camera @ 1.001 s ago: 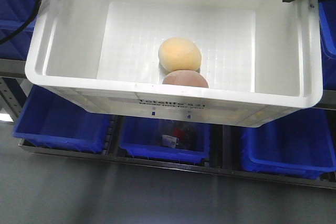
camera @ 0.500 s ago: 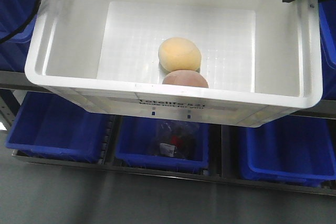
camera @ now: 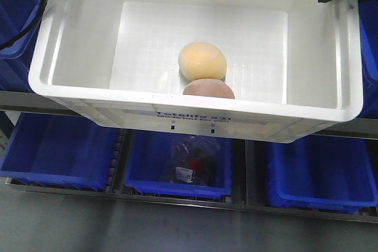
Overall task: Place moving items into box and shelve
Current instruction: 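Hold the tote level with both grippers as the base nears the shelf, then raise the tote with both grippers above the shelf's front rail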
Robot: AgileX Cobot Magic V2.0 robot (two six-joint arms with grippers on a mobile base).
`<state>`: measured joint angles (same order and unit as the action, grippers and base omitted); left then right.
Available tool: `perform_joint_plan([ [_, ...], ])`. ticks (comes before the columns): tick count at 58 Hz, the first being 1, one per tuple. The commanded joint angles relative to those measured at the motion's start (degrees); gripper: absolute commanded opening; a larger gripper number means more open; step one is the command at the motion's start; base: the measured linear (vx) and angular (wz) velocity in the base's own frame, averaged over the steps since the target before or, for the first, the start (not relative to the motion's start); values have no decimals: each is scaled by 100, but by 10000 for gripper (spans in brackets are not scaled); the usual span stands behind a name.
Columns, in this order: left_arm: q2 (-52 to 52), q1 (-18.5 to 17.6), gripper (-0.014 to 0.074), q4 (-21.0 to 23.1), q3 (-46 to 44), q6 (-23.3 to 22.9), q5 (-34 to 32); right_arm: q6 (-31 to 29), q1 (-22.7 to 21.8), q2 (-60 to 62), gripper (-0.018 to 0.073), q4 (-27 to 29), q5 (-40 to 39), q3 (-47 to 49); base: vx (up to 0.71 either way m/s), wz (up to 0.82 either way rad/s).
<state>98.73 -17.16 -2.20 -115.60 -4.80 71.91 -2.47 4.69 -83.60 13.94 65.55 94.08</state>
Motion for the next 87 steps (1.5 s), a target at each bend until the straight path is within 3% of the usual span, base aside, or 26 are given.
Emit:
perform_joint_plan([
  [1,-318,-1,2,-255,-199,23,-636,-103,-12,303,-5,251,-581,263,0,-1],
  [72,-213,-1,2,-275,-199,23,-925,-103,-12,131,-5,357,-883,263,0,0],
  [87,79,-1,2,-1042,-194,12,-1298,-398,-12,-429,-5,451,-1215,263,0,0],
])
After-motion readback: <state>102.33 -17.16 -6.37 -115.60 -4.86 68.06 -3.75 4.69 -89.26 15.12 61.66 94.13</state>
